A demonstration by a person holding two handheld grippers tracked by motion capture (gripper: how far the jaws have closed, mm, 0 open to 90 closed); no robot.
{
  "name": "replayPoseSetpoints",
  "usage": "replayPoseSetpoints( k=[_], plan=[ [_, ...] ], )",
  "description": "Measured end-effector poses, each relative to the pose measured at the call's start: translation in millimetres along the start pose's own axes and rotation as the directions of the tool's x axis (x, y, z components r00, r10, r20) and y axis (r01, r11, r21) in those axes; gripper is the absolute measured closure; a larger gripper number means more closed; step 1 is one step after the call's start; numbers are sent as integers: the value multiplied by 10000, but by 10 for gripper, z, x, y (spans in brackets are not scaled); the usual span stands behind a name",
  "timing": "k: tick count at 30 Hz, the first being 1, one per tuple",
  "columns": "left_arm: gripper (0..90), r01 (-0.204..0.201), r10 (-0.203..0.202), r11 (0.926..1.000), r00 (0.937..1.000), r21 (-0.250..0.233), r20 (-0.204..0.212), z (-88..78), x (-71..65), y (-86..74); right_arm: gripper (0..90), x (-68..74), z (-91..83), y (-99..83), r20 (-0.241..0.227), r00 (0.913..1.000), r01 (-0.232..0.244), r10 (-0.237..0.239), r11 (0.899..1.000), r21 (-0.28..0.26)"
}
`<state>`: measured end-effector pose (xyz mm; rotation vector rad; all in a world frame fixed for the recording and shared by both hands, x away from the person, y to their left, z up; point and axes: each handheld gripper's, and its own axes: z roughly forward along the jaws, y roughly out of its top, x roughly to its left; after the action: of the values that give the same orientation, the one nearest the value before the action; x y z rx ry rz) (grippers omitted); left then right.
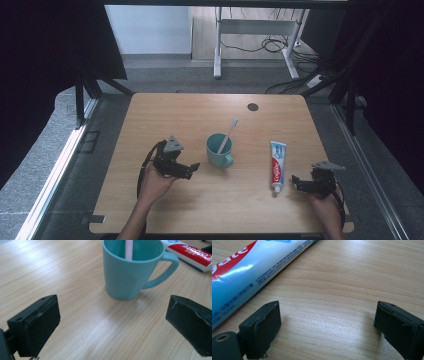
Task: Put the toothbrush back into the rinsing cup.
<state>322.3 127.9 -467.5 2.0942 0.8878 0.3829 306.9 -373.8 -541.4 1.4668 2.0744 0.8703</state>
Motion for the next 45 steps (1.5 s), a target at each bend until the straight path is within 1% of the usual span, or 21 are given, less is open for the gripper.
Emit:
replayPoseSetpoints(
  k=[7,12,20,26,35,38,42,43,45],
  plan=[
    [0,-22,22,10000,10000,39,-80,-32,-6,-159,67,2,-1,0,2,10000,-23,23,10000,8],
    [0,10,-7,9999,9998,126,-208,-35,10,-277,68,4,-1,0,12,10000,-41,41,10000,2],
    [0,245,-234,9990,9993,386,-295,1,15,-533,69,7,-2,0,10,10000,-78,78,10000,5],
    [0,366,-344,9977,9987,576,-384,20,5,-680,69,9,-3,0,21,10000,-82,82,10000,6],
    [0,242,-182,9938,9982,1087,-567,48,-71,-816,71,12,-4,0,32,9999,-100,100,9999,2],
    [0,237,-168,9914,9984,1287,-545,61,-86,-850,71,12,-4,-1,34,10000,-93,93,10000,0],
    [0,96,5,9859,9982,1672,-602,88,-101,-891,72,12,-4,-1,36,10000,-90,90,10000,-1],
    [0,121,-13,9851,9980,1715,-628,95,-106,-899,72,12,-4,-1,36,9999,-100,100,9999,3],
    [0,200,-108,9855,9984,1687,-552,100,-100,-911,72,12,-4,-1,37,9999,-103,103,9999,2]
  ],
)
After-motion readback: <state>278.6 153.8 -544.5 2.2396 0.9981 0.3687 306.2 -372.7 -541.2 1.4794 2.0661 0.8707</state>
